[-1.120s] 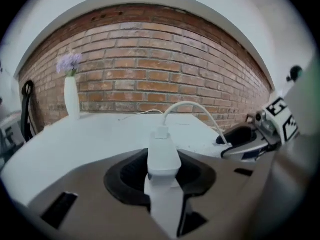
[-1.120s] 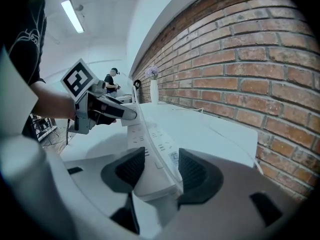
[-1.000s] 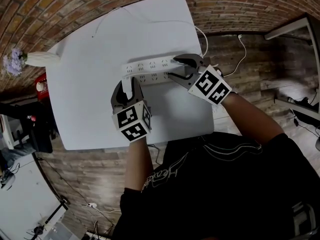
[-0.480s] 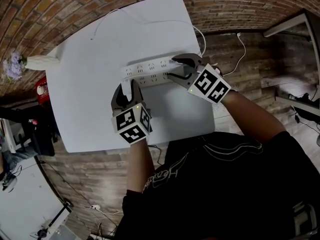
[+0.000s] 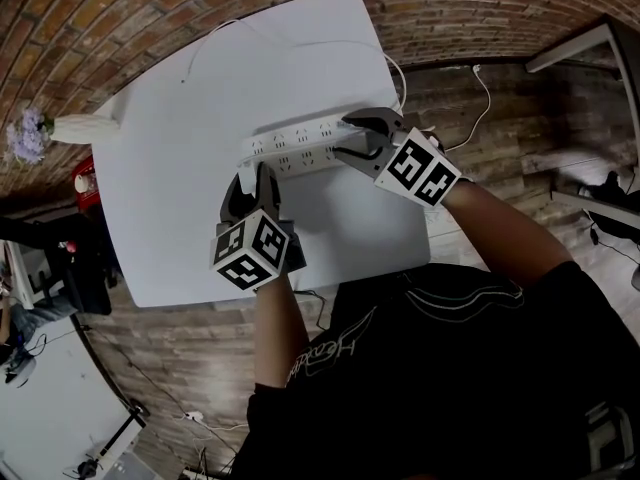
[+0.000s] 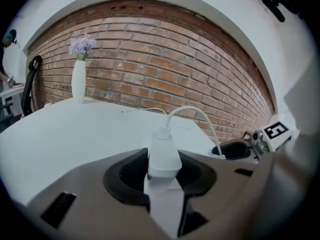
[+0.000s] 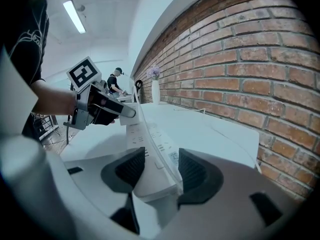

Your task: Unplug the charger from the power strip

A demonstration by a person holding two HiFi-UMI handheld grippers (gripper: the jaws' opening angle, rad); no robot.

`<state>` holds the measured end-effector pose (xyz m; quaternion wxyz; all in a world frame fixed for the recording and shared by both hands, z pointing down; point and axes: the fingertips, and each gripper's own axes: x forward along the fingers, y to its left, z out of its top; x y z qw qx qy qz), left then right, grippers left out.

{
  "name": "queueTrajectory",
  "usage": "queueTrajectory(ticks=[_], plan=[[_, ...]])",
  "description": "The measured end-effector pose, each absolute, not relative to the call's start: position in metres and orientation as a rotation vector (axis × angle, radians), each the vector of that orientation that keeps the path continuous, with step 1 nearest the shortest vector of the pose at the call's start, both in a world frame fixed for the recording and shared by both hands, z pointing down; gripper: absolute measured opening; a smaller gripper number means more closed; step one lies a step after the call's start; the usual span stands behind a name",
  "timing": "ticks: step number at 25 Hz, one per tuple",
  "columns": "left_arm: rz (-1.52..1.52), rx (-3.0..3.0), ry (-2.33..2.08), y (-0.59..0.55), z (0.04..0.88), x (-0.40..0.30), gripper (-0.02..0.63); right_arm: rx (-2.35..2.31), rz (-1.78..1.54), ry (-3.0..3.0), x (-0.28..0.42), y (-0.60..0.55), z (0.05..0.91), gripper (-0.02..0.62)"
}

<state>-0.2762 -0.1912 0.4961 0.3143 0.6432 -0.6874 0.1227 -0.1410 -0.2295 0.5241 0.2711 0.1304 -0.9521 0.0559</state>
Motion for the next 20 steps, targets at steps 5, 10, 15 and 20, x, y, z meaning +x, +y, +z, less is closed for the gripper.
queueTrajectory(ticks=[5,10,15,20], plan=[[0.621,1.769,-1.948,-0.193,0.489,-0.266,0.133,0.356,0.150,-2.570,-0.140,-0.230,0.523,0.196],[0.313,1.672,-1.829,-0.192,0.491,-0.278,0.134,0.354,0.149,-2.569,-0.141,-0.230,0.524,0.196],[0.458,1.741,-1.882,-0.192,0.485,-0.278,0.133,0.357,0.145,-2.567,-0.142,-0.229,0.524,0.196],[0.558,1.909,-1.859,-0.202,0.461,-0.248,0.133,0.363,0.144,-2.569,-0.141,-0.229,0.524,0.196]])
